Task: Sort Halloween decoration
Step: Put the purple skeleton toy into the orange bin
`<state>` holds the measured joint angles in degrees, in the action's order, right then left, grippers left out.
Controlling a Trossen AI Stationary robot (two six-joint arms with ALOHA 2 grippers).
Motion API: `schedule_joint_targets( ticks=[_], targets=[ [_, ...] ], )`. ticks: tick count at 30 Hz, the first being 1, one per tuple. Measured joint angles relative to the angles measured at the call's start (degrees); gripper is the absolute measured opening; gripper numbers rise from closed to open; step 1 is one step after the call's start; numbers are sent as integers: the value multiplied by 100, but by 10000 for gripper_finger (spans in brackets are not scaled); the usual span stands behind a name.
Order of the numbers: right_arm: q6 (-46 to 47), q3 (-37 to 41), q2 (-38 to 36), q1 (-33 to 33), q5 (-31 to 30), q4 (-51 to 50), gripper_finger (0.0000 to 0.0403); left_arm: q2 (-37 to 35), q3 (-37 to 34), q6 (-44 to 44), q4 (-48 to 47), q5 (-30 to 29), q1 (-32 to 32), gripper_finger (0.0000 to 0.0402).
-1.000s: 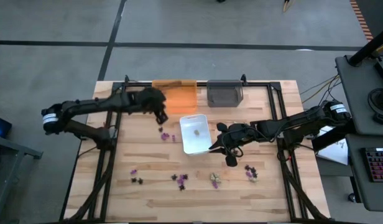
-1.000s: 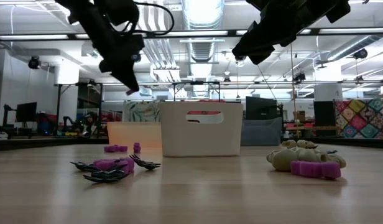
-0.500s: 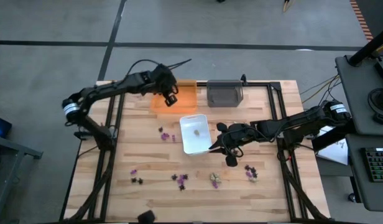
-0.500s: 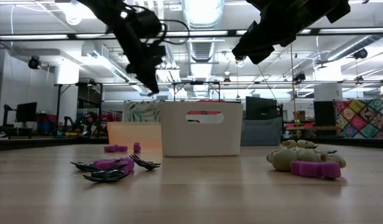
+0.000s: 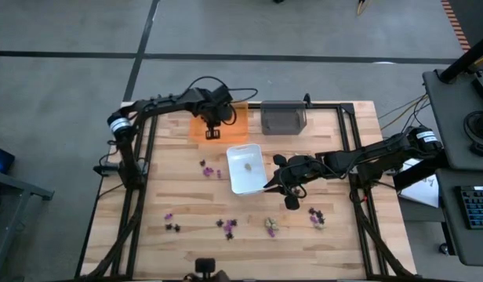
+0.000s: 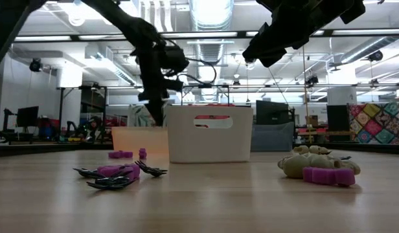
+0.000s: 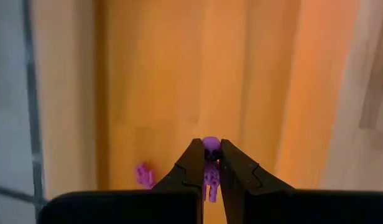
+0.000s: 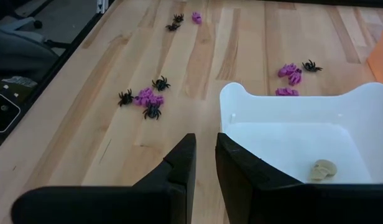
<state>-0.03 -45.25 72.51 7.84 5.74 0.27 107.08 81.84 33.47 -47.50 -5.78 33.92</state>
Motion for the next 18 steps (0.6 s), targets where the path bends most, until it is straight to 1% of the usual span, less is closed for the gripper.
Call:
schedule_joint_targets(
  ticks=[4,6,13,18],
  targets=[
    [2,2,0,0,0,1,52,253,0,587,-5,412,81,1],
    [2,2,0,0,0,2,52,362,0,695,40,446,111,1],
    [7,1,0,0,-9,7,52,708,0,699,180,463,215,1],
    [4,2,0,0,-26,7,52,816,0,700,221,487,289,1]
  ],
)
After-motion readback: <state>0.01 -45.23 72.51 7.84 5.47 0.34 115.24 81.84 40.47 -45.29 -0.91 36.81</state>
